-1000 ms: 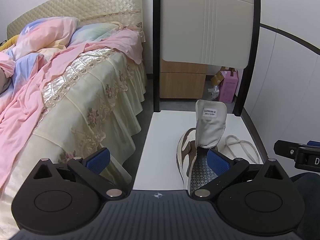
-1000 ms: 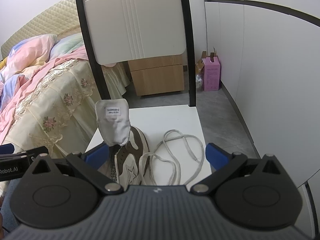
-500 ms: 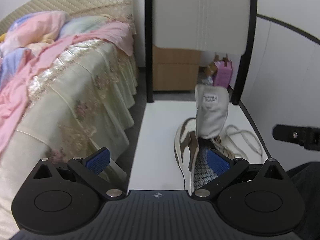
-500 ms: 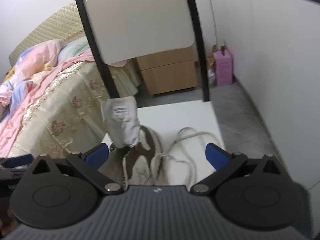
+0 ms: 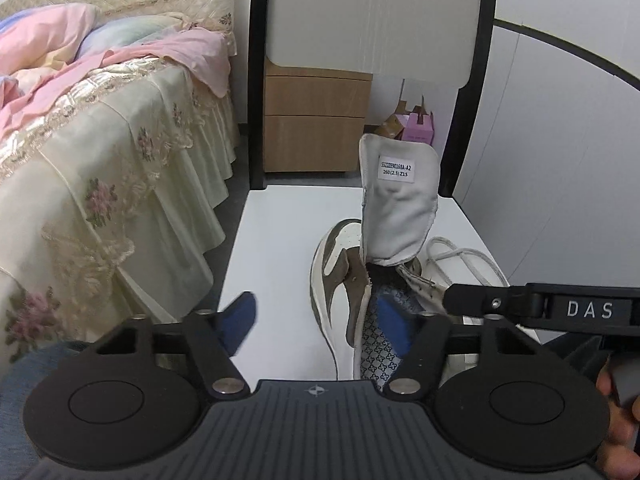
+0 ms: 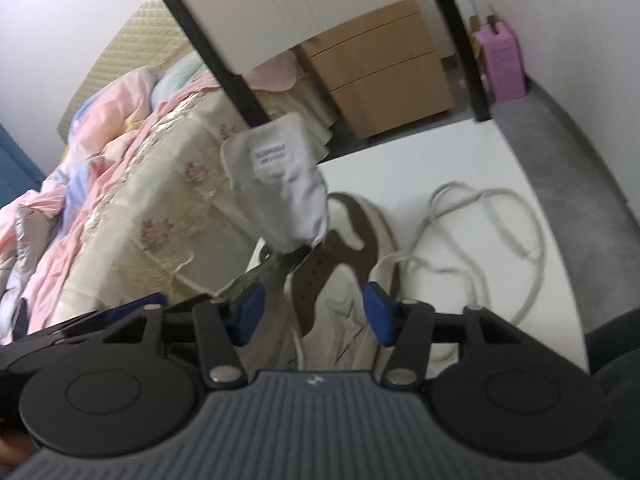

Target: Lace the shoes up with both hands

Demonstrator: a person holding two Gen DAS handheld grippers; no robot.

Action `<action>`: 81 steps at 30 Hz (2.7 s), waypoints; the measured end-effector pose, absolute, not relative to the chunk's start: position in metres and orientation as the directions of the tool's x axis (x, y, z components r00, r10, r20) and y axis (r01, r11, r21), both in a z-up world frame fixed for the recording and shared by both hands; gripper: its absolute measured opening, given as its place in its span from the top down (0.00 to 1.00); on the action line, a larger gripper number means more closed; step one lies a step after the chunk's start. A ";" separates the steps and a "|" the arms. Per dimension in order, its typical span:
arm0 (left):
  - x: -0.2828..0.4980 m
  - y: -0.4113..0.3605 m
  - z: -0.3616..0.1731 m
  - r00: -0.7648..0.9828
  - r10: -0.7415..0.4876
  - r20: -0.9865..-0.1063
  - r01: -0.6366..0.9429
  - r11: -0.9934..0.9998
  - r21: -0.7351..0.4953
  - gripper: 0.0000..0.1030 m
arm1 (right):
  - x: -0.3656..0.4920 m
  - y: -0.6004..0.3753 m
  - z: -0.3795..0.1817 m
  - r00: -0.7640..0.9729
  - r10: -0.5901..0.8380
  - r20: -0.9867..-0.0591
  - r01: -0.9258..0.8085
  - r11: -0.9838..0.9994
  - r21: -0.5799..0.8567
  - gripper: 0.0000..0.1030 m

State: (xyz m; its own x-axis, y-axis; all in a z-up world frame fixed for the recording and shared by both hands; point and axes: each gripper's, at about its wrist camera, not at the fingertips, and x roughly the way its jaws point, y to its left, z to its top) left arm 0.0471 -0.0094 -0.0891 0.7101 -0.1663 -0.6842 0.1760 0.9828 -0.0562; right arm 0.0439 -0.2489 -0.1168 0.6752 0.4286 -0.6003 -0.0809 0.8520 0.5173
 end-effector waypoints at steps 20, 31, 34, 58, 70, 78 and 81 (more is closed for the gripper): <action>0.074 -0.018 -0.108 0.727 -0.233 -0.646 0.199 0.972 -0.126 0.94 | 0.065 -0.234 -0.129 0.679 0.401 -0.615 -0.099 0.880 0.464 0.91; 0.074 -0.017 -0.110 0.730 -0.254 -0.634 0.213 0.967 -0.141 0.91 | 0.069 -0.237 -0.125 0.672 0.417 -0.611 -0.134 0.881 0.453 0.88; 0.075 -0.013 -0.110 0.719 -0.270 -0.641 0.217 0.962 -0.163 0.91 | 0.072 -0.234 -0.106 0.679 0.432 -0.594 -0.215 0.890 0.401 0.87; 0.090 0.005 -0.120 0.571 -0.355 -0.740 0.206 0.935 -0.289 0.84 | 0.189 -0.123 -0.037 0.535 0.187 -0.823 -0.826 0.320 -0.464 0.49; 0.096 0.010 -0.121 0.536 -0.395 -0.746 0.216 0.918 -0.331 0.84 | 0.207 -0.088 -0.065 0.389 0.099 -0.916 -0.919 0.112 -0.378 0.48; 0.089 0.016 -0.117 0.554 -0.407 -0.726 0.212 0.913 -0.350 0.84 | 0.191 -0.082 -0.052 0.352 0.092 -0.931 -0.936 0.050 -0.349 0.66; 0.086 0.019 -0.116 0.564 -0.410 -0.717 0.201 0.910 -0.362 0.84 | 0.175 -0.085 -0.046 0.355 0.094 -0.930 -0.935 0.026 -0.354 0.76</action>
